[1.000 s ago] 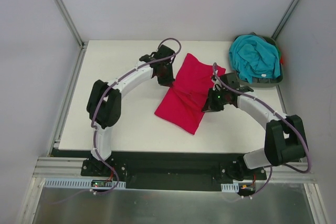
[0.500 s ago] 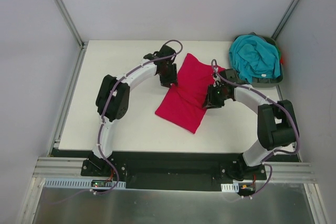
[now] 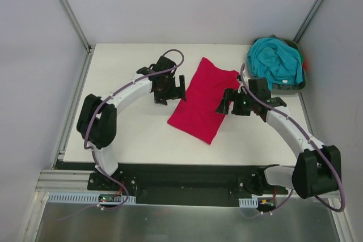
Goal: Fold and stack the t-shirts
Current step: Fold the folded rectangular tshirt in 1/3 of the way, then grab one side of the 2/3 rectangular tshirt with both arms, then fold the long partially folded tshirt into a neat square
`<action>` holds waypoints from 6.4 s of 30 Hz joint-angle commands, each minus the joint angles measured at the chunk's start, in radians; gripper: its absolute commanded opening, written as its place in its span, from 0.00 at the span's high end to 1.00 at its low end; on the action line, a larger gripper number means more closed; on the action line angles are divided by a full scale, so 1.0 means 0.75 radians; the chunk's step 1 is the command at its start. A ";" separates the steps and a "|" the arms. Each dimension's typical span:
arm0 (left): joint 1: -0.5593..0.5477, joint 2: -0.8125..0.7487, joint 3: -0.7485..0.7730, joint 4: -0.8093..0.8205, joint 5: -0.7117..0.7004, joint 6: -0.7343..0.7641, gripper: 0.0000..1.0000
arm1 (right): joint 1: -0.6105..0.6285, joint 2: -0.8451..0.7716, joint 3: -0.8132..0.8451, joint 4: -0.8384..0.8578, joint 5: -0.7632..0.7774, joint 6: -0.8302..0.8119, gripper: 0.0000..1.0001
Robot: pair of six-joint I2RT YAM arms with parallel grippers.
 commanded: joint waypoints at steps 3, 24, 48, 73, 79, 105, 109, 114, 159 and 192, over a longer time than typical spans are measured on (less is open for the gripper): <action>0.012 -0.164 -0.254 0.033 -0.012 -0.055 0.01 | 0.153 -0.249 -0.185 0.081 -0.069 -0.146 0.04; 0.018 -0.027 -0.461 0.109 0.025 -0.284 0.55 | 0.806 0.102 -0.069 -0.033 0.385 -0.482 0.18; 0.020 -0.070 -0.518 0.109 -0.004 -0.313 1.00 | 1.002 0.548 0.148 -0.303 0.776 -0.325 0.73; 0.177 -1.205 -0.787 -0.327 -0.568 -0.372 1.00 | 1.317 0.419 0.381 0.451 -0.492 0.145 1.00; 0.177 -1.216 -0.650 -0.327 -0.595 -0.317 1.00 | 1.309 0.382 0.359 0.511 -0.448 0.207 0.99; -0.078 -0.502 -0.128 -0.143 -0.335 -0.313 1.00 | 0.859 -0.442 -0.342 0.270 -0.055 0.258 0.99; -0.115 -0.369 0.003 -0.143 -0.335 -0.294 1.00 | 0.747 -0.513 -0.379 0.176 -0.042 0.232 1.00; -0.150 -0.203 0.144 -0.145 -0.317 -0.262 1.00 | 0.640 -0.604 -0.434 0.120 -0.026 0.219 1.00; -0.166 -0.107 -0.164 0.017 0.119 0.015 0.01 | 0.517 -0.377 -0.492 0.359 -0.149 0.436 0.04; -0.269 -0.677 -0.719 0.213 0.099 -0.217 0.01 | 0.227 0.080 0.196 -0.146 0.021 -0.151 0.04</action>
